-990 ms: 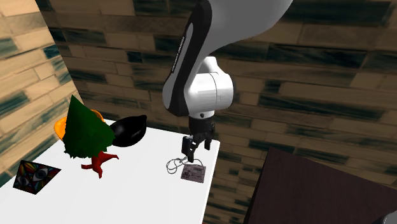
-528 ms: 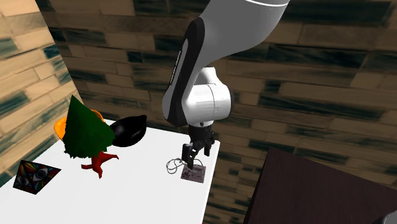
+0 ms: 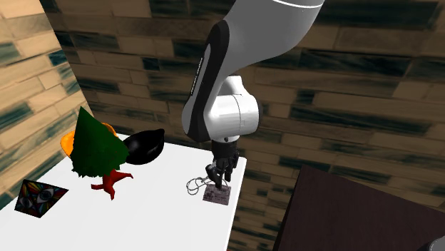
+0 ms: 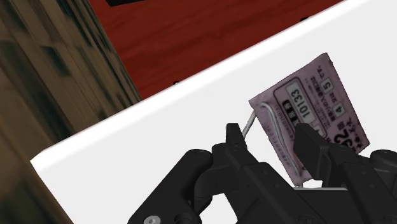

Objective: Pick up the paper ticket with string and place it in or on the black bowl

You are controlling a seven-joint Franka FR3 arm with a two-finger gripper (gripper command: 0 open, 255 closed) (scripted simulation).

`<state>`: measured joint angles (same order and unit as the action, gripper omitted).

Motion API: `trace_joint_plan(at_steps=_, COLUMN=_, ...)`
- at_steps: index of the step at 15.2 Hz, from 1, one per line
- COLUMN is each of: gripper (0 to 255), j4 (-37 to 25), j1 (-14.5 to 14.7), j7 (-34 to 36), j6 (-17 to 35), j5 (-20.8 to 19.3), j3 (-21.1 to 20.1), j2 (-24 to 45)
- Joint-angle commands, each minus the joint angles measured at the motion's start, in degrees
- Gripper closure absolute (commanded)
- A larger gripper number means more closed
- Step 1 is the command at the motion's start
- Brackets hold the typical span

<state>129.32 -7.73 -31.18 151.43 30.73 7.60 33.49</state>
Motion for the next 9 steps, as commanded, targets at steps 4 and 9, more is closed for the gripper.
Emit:
trace_joint_plan(at_steps=4, gripper=255, j4=-0.01, j1=0.0, j7=0.0, j6=0.05, j5=0.01, j3=0.0, j2=0.0)
trace_joint_plan(at_steps=9, gripper=255, j4=0.62, j1=0.5, j7=0.68, j6=-0.92, j5=-0.69, j3=0.64, j2=-1.6)
